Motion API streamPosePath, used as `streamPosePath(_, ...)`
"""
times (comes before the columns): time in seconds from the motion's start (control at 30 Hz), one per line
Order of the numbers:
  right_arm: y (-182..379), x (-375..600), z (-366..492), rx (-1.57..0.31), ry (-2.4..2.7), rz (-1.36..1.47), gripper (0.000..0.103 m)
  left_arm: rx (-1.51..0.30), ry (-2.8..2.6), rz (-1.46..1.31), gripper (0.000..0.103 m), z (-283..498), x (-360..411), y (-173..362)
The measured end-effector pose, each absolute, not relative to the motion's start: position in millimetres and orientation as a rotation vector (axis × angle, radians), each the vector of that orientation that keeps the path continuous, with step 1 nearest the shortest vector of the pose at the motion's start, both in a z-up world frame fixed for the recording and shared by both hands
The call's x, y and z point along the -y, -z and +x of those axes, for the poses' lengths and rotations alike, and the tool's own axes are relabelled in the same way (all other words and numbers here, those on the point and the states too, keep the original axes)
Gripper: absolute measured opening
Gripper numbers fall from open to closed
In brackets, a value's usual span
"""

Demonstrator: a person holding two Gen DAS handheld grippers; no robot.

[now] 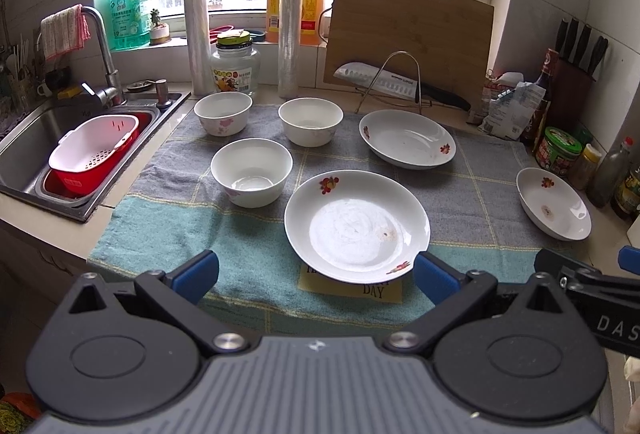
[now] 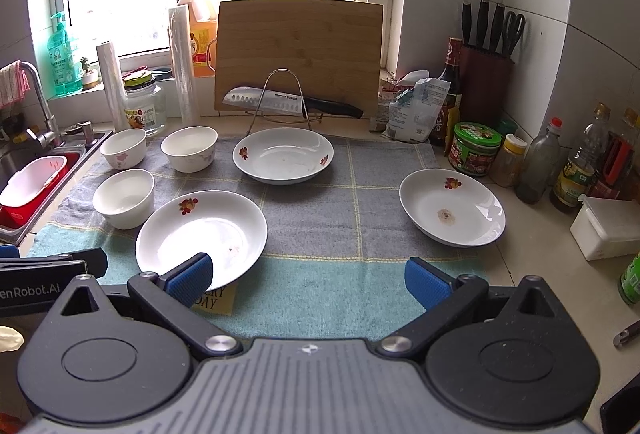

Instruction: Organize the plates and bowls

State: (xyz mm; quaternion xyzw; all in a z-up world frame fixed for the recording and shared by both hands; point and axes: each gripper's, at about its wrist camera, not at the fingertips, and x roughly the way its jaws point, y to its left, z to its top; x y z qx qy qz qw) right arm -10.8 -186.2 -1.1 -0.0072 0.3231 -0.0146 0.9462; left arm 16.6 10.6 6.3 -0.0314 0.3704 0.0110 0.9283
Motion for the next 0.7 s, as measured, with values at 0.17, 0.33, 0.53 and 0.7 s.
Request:
streamPosePath(0.17,6,188,-3,-0.64,-0.003,-0.009,0.103,-0.766,-0.011,-0.053,0.102,25,-10,-2)
streamPosePath(0.33,10,189,4,-0.614,-0.035,-0.017,0.103,-0.76,-0.005,-0.045,0.102,36,-11,4)
streamPosePath(0.53,18,193,17,-0.608,-0.067,0.002,0.103,-0.738,0.04,-0.057,0.102,52,-13,9)
streamPosePath(0.7,24,192,34,-0.606,-0.067,-0.016,0.103,-0.719,0.071,-0.045,0.102,71,-17,15)
